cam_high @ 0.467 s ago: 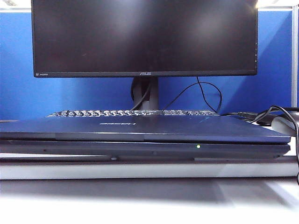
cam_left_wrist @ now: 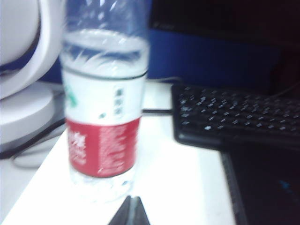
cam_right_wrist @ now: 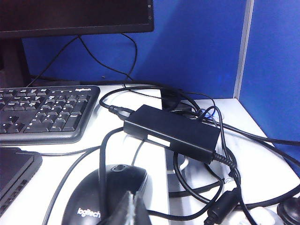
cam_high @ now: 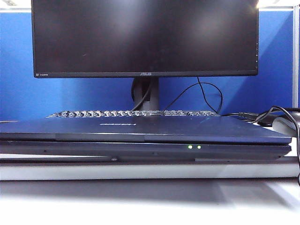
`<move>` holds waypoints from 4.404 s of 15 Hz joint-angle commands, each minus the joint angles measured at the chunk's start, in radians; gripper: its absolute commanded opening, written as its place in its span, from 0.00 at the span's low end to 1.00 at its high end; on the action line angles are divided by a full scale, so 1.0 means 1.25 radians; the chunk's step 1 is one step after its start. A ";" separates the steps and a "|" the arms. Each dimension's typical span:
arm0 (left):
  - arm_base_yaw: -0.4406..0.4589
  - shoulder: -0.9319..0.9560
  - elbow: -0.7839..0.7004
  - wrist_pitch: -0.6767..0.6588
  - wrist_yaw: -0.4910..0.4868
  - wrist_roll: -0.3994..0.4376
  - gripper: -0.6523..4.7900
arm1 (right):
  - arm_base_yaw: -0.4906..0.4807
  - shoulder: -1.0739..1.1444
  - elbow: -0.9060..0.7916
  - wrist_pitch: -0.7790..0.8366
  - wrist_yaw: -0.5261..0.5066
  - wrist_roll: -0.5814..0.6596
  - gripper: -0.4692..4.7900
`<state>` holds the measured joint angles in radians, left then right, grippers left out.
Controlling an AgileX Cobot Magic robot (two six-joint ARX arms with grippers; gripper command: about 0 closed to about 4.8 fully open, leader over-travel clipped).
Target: Open the lid of the black laptop.
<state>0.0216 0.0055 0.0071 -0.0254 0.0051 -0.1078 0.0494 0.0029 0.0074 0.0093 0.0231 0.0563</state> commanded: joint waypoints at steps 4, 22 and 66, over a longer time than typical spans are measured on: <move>-0.002 -0.002 0.000 0.095 0.360 -0.383 0.11 | 0.002 -0.001 -0.005 0.185 -0.301 0.361 0.09; -0.016 0.258 0.283 -0.058 0.766 -0.373 0.11 | 0.002 0.281 0.495 -0.125 -0.670 0.361 0.08; -0.534 0.337 0.234 -0.427 0.085 -0.432 0.11 | 0.944 0.911 0.491 -0.316 0.255 0.395 0.08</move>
<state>-0.6464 0.4267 0.3027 -0.5770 0.1242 -0.6456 1.2282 1.1404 0.6174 -0.3985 0.3382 0.5564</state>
